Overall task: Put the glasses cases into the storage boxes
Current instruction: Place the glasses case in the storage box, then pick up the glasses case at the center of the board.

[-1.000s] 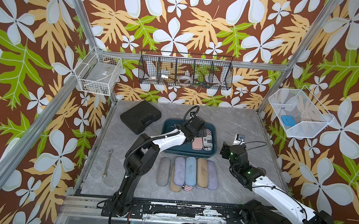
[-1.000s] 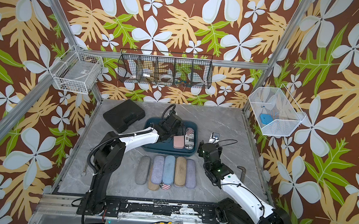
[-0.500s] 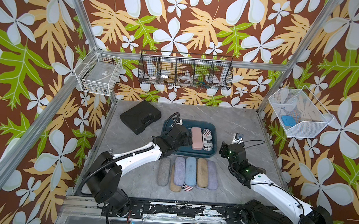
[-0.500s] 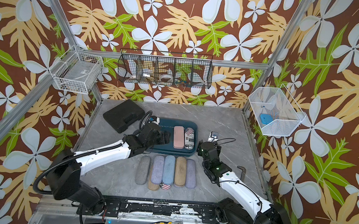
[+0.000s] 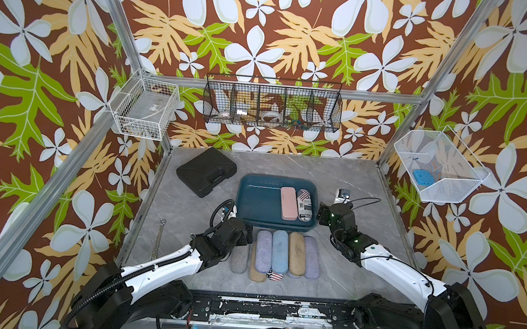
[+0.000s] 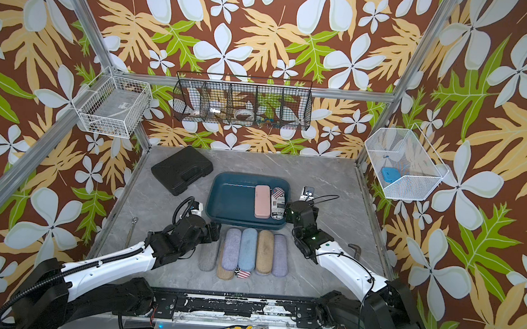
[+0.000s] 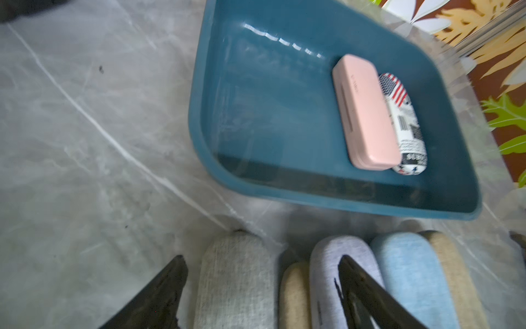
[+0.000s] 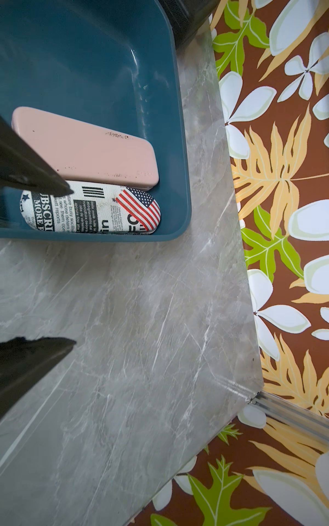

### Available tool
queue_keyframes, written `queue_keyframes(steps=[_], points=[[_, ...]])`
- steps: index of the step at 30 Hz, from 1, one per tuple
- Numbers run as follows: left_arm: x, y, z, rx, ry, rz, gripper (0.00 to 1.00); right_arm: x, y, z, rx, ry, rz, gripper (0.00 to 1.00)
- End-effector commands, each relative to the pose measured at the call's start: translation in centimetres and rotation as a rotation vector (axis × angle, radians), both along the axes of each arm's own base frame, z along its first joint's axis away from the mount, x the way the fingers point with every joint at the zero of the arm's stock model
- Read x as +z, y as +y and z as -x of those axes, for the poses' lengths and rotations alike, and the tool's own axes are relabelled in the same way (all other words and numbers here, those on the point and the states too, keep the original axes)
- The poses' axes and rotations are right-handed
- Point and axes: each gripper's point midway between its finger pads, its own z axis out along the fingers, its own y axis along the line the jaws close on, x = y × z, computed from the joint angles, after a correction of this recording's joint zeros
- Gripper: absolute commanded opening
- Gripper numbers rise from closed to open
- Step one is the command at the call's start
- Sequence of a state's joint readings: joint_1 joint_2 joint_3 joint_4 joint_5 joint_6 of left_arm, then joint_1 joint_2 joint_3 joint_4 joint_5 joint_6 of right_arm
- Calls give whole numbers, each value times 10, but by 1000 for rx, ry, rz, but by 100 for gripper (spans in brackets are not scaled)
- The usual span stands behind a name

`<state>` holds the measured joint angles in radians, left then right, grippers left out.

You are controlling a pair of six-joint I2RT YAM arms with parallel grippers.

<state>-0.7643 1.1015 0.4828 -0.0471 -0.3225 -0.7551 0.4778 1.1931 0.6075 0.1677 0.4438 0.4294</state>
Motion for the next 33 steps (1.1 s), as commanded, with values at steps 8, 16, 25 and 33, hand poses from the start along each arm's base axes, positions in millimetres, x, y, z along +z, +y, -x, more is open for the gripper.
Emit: queue_keyframes(steps=[8, 16, 25, 33], points=[[-30, 3, 6, 18, 55, -4, 85, 4, 1, -1, 0, -15, -18, 77], [-42, 1, 11, -15, 87, -21, 85, 1, -1, 2, -6, -8, -15, 76], [-46, 3, 19, -23, 104, -39, 84, -1, 1, 0, -2, -4, -19, 77], [-51, 1, 25, -33, 115, -69, 82, -4, 1, 0, -2, 3, -22, 77]])
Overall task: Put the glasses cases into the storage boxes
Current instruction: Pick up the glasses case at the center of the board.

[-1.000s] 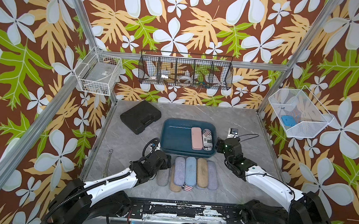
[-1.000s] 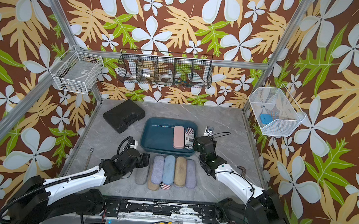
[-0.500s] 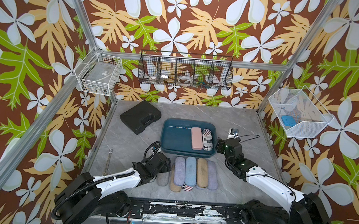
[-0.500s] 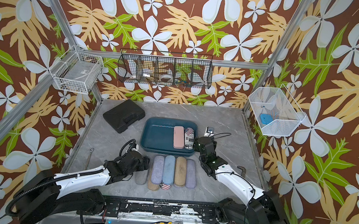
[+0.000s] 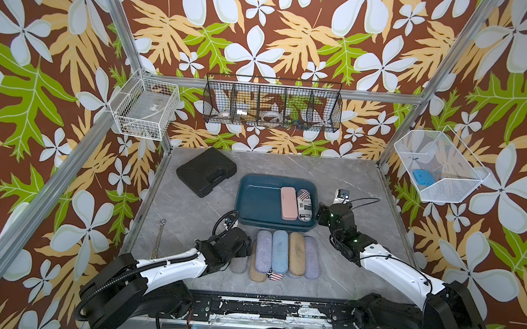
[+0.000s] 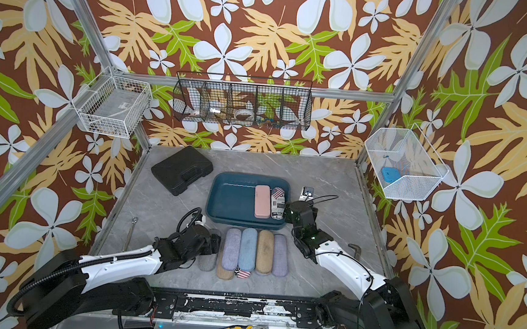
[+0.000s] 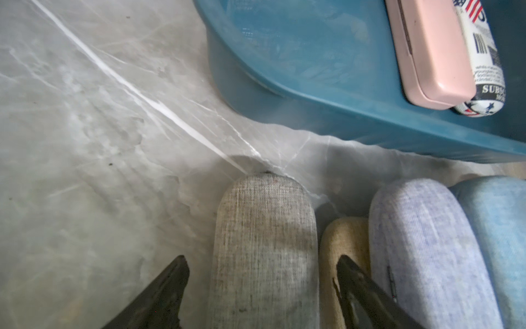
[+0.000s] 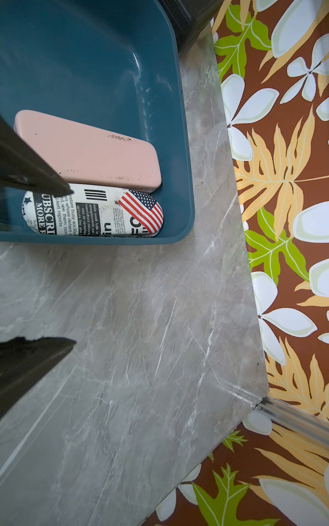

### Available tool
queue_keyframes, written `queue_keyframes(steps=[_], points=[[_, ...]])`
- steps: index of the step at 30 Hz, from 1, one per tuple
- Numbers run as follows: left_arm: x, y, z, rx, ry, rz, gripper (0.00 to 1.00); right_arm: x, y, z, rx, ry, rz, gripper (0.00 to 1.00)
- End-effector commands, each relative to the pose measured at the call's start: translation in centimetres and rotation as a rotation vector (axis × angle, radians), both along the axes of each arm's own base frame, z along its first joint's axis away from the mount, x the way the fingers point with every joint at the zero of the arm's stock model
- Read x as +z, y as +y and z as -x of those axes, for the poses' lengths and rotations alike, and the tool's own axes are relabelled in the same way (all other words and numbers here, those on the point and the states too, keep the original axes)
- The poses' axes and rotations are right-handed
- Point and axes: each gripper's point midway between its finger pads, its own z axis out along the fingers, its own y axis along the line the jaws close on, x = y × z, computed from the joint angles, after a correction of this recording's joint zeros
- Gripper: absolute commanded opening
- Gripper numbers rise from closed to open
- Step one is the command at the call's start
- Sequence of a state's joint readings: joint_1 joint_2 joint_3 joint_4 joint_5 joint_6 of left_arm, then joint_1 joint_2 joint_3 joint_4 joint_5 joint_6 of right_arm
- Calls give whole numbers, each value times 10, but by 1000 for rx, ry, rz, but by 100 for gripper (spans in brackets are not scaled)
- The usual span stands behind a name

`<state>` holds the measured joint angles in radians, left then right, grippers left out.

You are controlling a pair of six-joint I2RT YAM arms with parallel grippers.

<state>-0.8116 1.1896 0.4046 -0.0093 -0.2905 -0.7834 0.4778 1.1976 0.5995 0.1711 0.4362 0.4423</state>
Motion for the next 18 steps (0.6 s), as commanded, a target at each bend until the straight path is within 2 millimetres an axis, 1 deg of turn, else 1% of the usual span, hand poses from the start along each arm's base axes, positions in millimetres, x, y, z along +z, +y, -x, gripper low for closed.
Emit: queue_keyframes(steps=[1, 12, 18], points=[[-2, 3, 0, 15, 4, -17, 82, 0, 0, 0, -2, -6, -12, 76], [-10, -4, 6, -5, 24, -48, 77, -3, -2, 1, -9, 0, -9, 77], [-15, -6, 9, -3, 37, -70, 70, -5, -2, 2, -10, 2, -9, 77]])
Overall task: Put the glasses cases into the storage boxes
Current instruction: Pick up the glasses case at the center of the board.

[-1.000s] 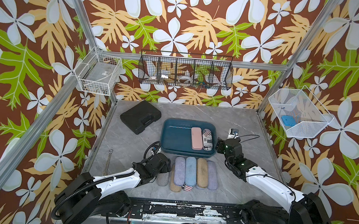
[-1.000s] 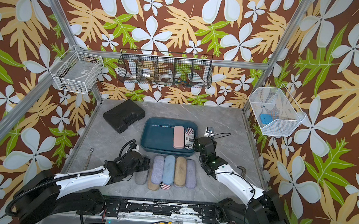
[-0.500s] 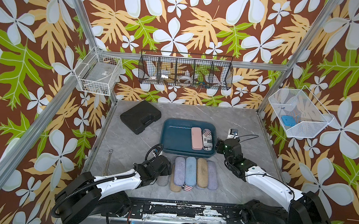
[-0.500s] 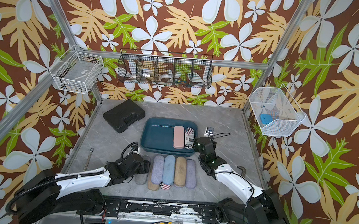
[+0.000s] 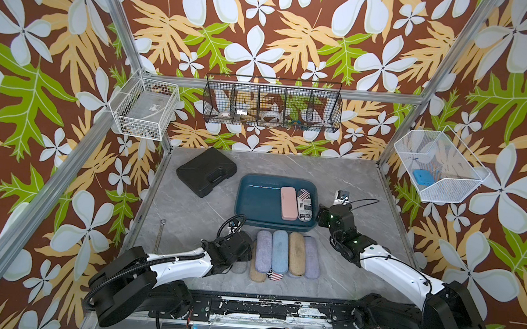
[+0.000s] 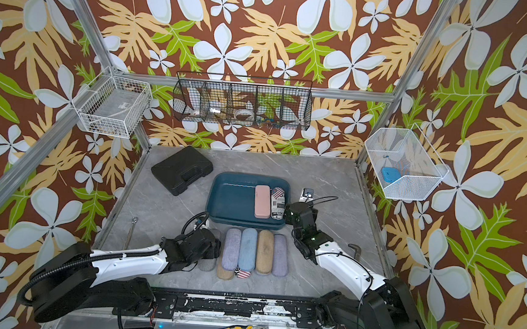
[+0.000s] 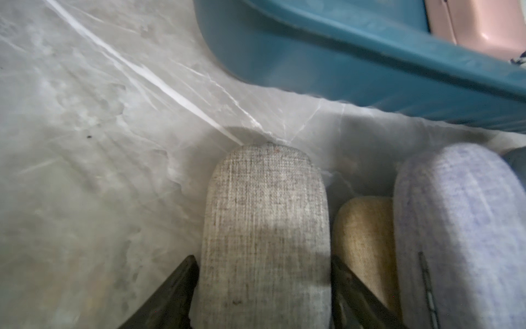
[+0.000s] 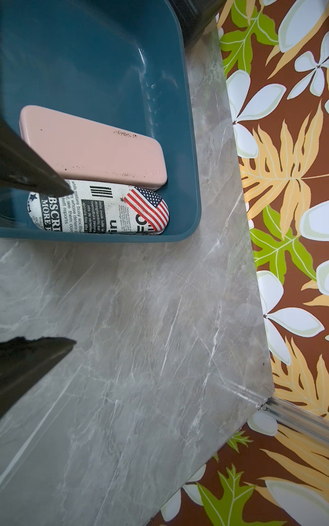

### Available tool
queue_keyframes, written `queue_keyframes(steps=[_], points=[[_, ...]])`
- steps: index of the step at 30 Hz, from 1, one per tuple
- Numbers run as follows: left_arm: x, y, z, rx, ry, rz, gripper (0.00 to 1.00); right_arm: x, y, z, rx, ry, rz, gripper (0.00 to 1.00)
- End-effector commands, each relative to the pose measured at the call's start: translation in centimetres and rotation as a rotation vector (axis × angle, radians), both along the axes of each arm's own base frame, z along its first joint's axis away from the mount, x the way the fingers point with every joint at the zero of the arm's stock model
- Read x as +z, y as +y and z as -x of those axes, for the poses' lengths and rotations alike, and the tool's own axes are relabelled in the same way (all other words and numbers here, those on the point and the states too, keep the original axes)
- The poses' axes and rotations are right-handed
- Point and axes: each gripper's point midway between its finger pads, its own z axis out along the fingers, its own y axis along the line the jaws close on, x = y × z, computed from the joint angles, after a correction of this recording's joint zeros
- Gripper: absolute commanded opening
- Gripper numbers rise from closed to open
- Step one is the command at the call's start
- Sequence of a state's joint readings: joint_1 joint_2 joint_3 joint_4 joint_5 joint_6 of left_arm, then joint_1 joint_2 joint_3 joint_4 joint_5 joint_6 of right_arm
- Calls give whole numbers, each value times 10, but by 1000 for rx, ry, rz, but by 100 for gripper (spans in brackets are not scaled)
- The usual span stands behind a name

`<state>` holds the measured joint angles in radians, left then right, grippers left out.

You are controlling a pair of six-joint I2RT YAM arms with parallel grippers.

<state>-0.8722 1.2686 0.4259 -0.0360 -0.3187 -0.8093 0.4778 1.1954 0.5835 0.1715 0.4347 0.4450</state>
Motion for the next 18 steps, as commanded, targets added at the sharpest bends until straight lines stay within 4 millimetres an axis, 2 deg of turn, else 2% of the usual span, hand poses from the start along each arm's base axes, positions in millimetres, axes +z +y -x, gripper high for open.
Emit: queue_keyframes(steps=[1, 8, 12, 18], points=[[1, 1, -2, 21, -7, -10, 68, 1, -1, -1, -11, -10, -11, 77], [8, 4, -2, 40, -18, -17, 61, 0, -2, 0, -14, -10, -8, 76], [21, 5, -4, 55, -38, 1, 59, 0, -3, 0, -15, -8, -6, 76], [46, 18, -4, 91, -74, -20, 59, 1, -3, 0, -18, -9, -2, 76]])
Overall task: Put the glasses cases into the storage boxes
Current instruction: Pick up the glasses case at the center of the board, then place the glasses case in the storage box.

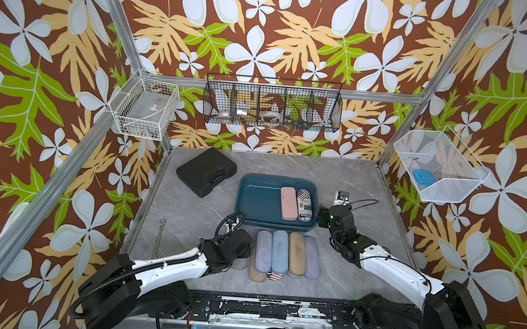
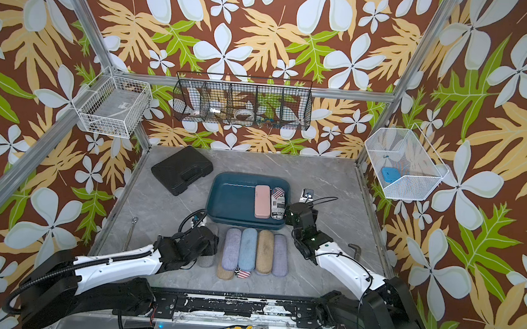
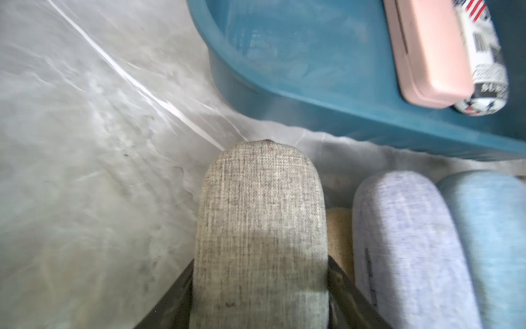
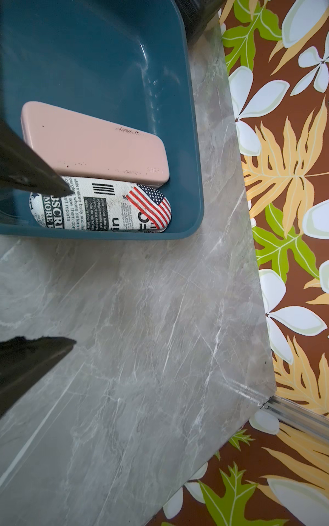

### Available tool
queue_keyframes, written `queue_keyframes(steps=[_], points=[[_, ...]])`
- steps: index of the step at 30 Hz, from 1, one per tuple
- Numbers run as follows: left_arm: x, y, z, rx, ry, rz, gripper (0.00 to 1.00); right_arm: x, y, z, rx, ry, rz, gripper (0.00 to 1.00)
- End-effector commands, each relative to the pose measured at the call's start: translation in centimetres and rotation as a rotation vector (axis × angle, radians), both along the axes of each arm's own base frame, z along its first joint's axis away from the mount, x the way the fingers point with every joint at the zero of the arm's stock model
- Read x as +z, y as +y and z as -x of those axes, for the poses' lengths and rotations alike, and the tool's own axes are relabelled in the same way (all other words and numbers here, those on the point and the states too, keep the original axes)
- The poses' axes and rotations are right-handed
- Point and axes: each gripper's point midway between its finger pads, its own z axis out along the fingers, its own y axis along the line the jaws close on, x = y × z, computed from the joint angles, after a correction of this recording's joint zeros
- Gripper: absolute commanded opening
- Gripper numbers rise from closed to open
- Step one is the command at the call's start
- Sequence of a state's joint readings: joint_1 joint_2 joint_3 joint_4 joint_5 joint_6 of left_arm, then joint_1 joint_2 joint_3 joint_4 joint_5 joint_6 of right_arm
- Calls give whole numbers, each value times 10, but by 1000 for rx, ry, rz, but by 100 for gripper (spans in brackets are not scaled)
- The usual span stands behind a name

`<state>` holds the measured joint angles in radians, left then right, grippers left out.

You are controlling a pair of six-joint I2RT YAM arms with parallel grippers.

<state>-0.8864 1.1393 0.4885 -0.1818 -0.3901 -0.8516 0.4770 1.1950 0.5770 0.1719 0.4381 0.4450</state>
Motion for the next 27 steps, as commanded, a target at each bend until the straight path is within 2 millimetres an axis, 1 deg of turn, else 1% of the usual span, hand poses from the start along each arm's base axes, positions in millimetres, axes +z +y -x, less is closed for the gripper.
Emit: queue_keyframes(steps=[1, 4, 7, 10, 13, 16, 20, 22, 27], points=[[11, 14, 1, 35, -13, -44, 59, 3, -2, -1, -14, -14, -4, 76], [30, 16, 0, 38, -46, -32, 59, 5, -2, -1, -14, -16, -6, 76], [54, 14, -7, 35, -97, -23, 58, 6, -1, -2, -13, -17, -9, 76], [75, 9, -16, 31, -140, -24, 58, 9, 0, -3, -11, -21, -11, 76], [94, -1, -29, 28, -182, -9, 58, 12, -1, -3, -13, -25, -11, 76], [111, -15, -46, 17, -226, 14, 58, 12, 0, -4, -15, -25, -12, 76], [129, -35, -76, -3, -271, 27, 58, 13, -1, -4, -15, -23, -7, 76], [134, -43, -92, -10, -282, 18, 58, 14, -1, -4, -16, -25, -6, 76], [138, -75, -131, -53, -292, 28, 58, 16, -3, -3, -21, -28, 1, 76]])
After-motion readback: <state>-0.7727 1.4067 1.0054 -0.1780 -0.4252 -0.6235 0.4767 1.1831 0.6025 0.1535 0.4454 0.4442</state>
